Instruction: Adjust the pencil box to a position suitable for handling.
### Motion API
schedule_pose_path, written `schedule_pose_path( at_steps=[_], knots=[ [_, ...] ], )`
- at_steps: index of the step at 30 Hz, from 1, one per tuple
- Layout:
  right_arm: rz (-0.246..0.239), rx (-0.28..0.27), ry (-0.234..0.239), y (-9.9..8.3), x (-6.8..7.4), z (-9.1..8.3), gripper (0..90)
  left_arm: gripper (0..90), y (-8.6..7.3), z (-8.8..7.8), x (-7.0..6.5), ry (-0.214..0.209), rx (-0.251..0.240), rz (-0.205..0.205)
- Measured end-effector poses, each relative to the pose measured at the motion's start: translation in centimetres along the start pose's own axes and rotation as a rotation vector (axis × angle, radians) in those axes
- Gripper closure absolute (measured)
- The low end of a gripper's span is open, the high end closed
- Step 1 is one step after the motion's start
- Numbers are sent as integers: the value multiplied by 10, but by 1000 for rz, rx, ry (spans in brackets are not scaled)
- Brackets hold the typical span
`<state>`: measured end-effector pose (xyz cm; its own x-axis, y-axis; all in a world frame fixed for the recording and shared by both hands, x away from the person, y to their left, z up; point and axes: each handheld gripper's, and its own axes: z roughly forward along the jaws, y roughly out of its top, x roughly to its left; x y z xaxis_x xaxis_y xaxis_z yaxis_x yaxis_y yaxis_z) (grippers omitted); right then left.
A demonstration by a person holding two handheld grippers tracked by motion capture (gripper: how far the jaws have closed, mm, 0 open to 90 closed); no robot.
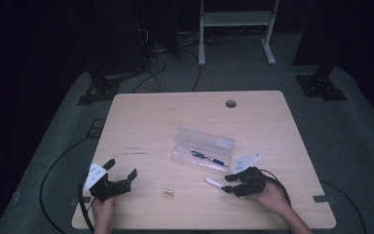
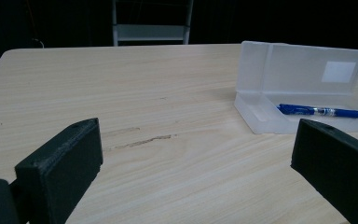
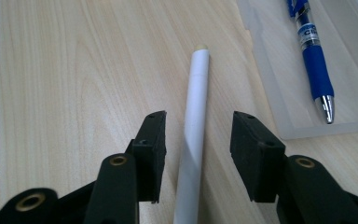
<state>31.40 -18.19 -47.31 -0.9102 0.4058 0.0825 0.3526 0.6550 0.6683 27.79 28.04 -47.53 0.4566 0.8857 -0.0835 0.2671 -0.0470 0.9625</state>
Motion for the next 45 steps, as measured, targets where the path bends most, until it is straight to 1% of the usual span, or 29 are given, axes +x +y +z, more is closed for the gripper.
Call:
schedule_pose_path(
  at_steps=[7, 9, 11, 15, 17, 19, 23, 29, 37, 45],
  knots=[
    [-11, 12, -5, -2, 3, 4, 616, 11, 0, 0, 0, -1, 1, -1],
    [-11, 15, -4, -3, 4, 5, 644, 11, 0, 0, 0, -2, 1, -1],
    [-20, 19, -8, -3, 4, 6, 659, 11, 0, 0, 0, -1, 1, 1],
    [-19, 28, -12, -3, 5, 8, 685, 11, 0, 1, 0, -2, 1, 0],
    [-28, 29, -14, -3, 5, 9, 713, 11, 0, 1, 0, -2, 1, 1],
    [-34, 31, -17, -3, 6, 10, 717, 11, 0, 1, 0, -2, 1, 0],
    [-45, 36, -24, -4, 7, 12, 757, 11, 0, 1, 0, -3, 1, -3],
    [-48, 36, -32, -4, 7, 12, 775, 11, 0, 0, 1, -1, -1, -1],
    [-47, 34, -26, -4, 8, 12, 783, 11, 0, 0, 0, -1, -1, -2],
    [-43, 15, -24, -3, 7, 8, 783, 11, 0, 0, 0, -2, 0, -1]
  ],
)
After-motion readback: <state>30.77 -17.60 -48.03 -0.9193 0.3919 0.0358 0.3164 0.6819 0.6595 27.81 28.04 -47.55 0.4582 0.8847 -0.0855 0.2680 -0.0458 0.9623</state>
